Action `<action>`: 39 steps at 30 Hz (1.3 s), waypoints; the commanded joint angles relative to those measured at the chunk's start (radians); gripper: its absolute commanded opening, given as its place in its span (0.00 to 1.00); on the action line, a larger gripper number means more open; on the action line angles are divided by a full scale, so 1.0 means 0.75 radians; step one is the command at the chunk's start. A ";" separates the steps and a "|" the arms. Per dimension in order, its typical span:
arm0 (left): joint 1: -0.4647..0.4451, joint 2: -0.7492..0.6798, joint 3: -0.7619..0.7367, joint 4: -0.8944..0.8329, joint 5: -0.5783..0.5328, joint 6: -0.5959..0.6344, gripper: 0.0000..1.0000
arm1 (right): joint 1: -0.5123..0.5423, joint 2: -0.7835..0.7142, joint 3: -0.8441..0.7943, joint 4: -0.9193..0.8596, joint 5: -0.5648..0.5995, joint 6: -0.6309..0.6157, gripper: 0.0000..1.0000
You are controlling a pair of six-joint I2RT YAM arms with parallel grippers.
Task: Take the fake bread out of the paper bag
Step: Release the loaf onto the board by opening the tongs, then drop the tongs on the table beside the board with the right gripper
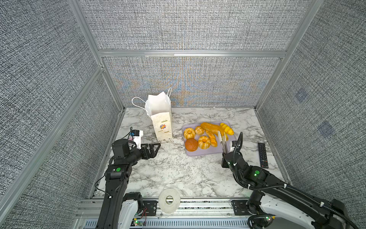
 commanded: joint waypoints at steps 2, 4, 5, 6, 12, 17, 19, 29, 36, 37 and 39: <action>0.002 -0.013 -0.024 0.073 0.039 -0.018 0.99 | 0.005 -0.005 0.000 -0.064 -0.002 0.099 0.30; 0.001 -0.015 -0.033 0.081 0.043 -0.018 0.99 | 0.004 -0.020 -0.001 -0.127 -0.018 0.155 0.33; 0.000 -0.014 -0.036 0.083 0.045 -0.021 0.99 | 0.003 -0.028 0.003 -0.162 -0.027 0.180 0.35; 0.000 -0.013 -0.040 0.087 0.047 -0.020 0.99 | 0.001 -0.034 0.008 -0.192 -0.038 0.200 0.36; 0.001 -0.008 -0.068 0.115 0.053 -0.026 0.99 | -0.042 -0.068 0.045 -0.364 -0.148 0.286 0.41; 0.002 -0.012 -0.073 0.122 0.055 -0.026 0.99 | -0.138 -0.111 0.081 -0.460 -0.303 0.311 0.43; 0.000 -0.019 -0.075 0.123 0.055 -0.029 0.99 | -0.163 -0.128 0.108 -0.501 -0.344 0.308 0.44; -0.007 -0.022 -0.082 0.125 0.047 -0.031 0.99 | -0.266 -0.133 0.306 -0.608 -0.576 0.200 0.47; -0.010 -0.028 -0.084 0.130 0.041 -0.032 0.99 | -0.298 -0.059 0.453 -0.598 -0.685 0.109 0.44; -0.009 -0.027 -0.084 0.132 0.041 -0.031 0.99 | -0.305 -0.037 0.468 -0.593 -0.692 0.093 0.41; -0.009 -0.029 -0.084 0.131 0.042 -0.031 0.99 | -0.318 0.001 0.483 -0.594 -0.695 0.077 0.35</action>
